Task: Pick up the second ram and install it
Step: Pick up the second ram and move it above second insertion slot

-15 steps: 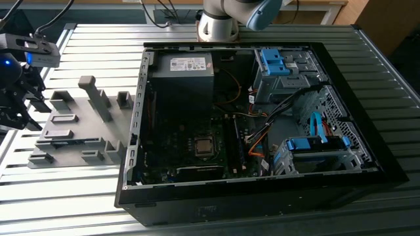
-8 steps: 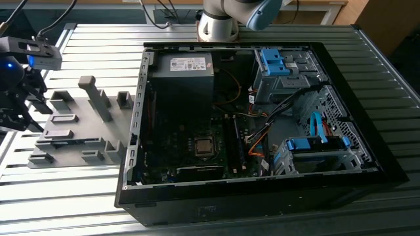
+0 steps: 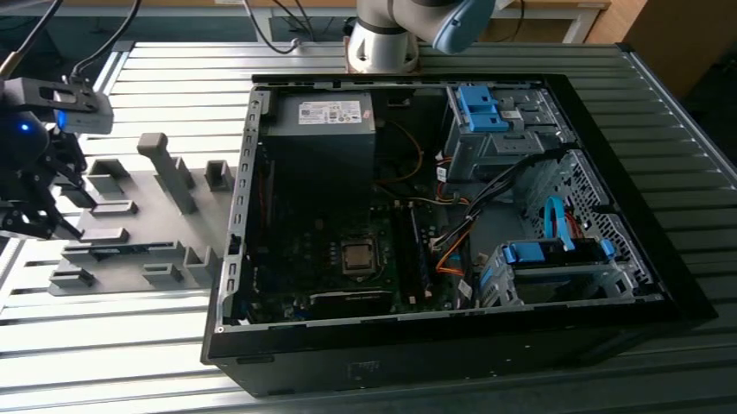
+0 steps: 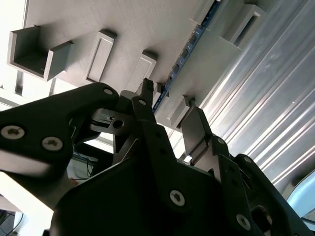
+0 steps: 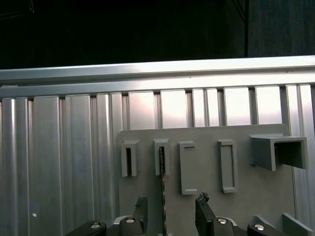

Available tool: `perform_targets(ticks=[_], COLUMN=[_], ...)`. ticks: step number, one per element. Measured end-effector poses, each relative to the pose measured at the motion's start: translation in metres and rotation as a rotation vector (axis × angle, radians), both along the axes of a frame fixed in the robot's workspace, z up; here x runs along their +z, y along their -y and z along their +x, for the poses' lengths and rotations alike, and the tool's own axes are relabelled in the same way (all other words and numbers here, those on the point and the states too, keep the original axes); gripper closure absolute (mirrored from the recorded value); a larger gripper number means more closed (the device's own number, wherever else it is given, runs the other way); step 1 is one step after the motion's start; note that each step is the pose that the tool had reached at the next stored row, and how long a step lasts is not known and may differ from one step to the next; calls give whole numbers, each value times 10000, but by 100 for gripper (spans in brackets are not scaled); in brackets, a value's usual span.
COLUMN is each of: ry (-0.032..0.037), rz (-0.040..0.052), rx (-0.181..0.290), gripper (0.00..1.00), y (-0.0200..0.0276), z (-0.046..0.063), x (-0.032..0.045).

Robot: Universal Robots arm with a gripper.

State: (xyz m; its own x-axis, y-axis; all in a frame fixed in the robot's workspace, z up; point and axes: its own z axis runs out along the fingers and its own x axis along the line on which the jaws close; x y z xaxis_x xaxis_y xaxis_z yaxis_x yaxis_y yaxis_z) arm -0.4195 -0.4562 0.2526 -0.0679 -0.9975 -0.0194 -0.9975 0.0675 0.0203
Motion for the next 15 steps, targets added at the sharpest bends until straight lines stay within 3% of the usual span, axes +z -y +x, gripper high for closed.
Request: perform_targets(ticks=[15], ry=[2], rz=[0], rx=[0], gripper=[49], y=[11], z=[1], x=[-38])
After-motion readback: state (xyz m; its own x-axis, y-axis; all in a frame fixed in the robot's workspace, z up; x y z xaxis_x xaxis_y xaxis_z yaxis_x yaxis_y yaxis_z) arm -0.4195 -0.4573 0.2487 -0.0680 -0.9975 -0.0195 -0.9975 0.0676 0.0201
